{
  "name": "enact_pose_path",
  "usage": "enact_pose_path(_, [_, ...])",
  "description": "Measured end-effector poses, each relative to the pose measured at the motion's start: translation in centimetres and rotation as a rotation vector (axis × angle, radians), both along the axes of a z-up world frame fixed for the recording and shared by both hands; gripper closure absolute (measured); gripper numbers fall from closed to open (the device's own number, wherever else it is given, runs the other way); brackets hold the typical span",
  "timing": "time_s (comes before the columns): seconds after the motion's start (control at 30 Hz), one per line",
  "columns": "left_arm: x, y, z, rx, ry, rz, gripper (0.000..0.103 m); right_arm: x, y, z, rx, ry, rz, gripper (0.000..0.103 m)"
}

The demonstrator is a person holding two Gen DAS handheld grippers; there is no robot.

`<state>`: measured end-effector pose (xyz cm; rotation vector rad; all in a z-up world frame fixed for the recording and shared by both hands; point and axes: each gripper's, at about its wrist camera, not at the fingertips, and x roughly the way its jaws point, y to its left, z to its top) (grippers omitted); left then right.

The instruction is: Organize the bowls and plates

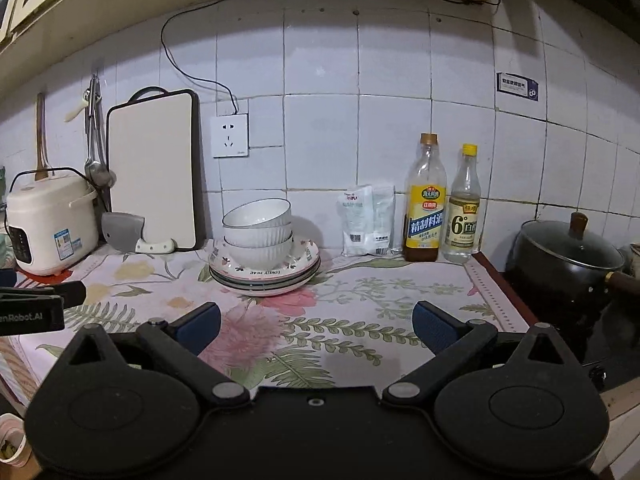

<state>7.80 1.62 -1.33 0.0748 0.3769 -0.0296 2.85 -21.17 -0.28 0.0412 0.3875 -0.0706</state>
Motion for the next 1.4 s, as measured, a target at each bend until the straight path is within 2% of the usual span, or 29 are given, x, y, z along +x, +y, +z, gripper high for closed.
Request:
enact_pose_path(0.63, [-0.3, -0.5, -1.0, -0.02, 0.011, -0.035, 0.0, -0.5, 1.0, -0.7, -0.029, -0.005, -0.059, 0.0])
enact_pose_path(1.4, [-0.4, -0.4, -1.8, -0.032, -0.01, -0.027, 0.0, -0.6, 1.5, -1.6, -0.044, -0.008, -0.082, 0.0])
